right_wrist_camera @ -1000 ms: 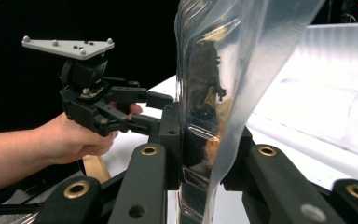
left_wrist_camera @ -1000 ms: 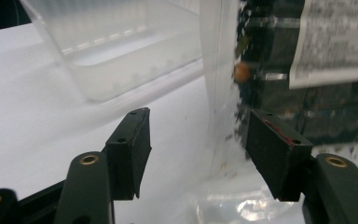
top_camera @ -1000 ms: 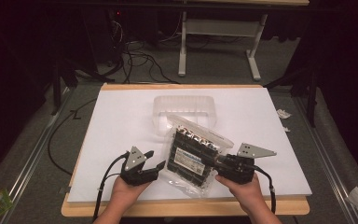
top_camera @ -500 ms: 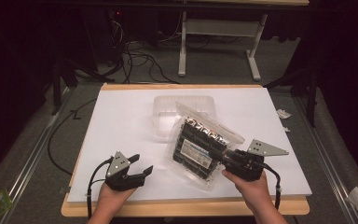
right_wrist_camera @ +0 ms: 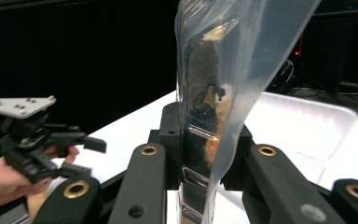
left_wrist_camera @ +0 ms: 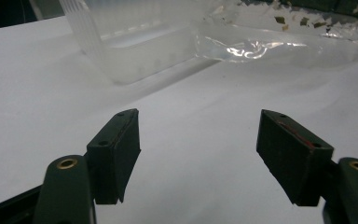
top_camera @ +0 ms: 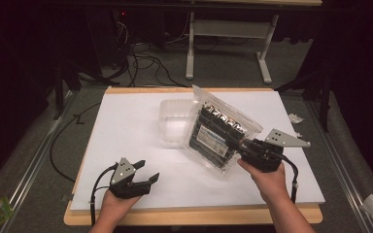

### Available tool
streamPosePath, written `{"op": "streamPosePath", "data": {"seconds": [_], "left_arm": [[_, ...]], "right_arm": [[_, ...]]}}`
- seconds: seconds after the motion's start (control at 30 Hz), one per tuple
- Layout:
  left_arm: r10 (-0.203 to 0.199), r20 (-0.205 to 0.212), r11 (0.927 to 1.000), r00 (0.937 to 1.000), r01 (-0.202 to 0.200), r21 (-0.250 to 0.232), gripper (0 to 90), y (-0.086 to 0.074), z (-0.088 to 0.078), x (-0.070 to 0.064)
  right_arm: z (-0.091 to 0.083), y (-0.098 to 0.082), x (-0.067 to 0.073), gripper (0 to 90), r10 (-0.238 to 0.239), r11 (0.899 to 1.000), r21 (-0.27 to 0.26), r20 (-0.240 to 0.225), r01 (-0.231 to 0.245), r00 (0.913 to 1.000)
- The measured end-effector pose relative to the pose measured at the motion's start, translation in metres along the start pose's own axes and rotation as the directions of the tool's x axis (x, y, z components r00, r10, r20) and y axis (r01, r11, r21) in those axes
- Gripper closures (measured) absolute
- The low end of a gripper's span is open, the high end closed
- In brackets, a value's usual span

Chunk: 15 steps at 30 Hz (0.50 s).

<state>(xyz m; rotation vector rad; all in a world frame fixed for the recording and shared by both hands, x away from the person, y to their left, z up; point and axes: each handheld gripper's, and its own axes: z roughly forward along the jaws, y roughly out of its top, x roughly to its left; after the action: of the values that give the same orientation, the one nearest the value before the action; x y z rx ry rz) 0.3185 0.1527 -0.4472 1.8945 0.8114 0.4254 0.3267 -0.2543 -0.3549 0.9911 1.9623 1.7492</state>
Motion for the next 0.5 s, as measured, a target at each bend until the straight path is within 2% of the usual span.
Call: {"op": "streamPosePath", "data": {"seconds": [0.37, 0.5], "left_arm": [[0.013, 0.002, 0.9999, 0.9999, -0.013, -0.006, 30.3, 0.0, -0.003, -0.001], [0.006, 0.008, 1.0, 0.9999, -0.006, -0.005, 30.3, 0.0, -0.003, 0.0]], "right_arm": [[0.016, 0.027, -0.013, 76.2, -0.029, 0.999, -0.017, 0.048, 0.03, 0.9984], [0.021, 0.038, -0.018, 76.2, -0.032, 0.999, -0.031, 0.061, 0.034, 0.9976]]}}
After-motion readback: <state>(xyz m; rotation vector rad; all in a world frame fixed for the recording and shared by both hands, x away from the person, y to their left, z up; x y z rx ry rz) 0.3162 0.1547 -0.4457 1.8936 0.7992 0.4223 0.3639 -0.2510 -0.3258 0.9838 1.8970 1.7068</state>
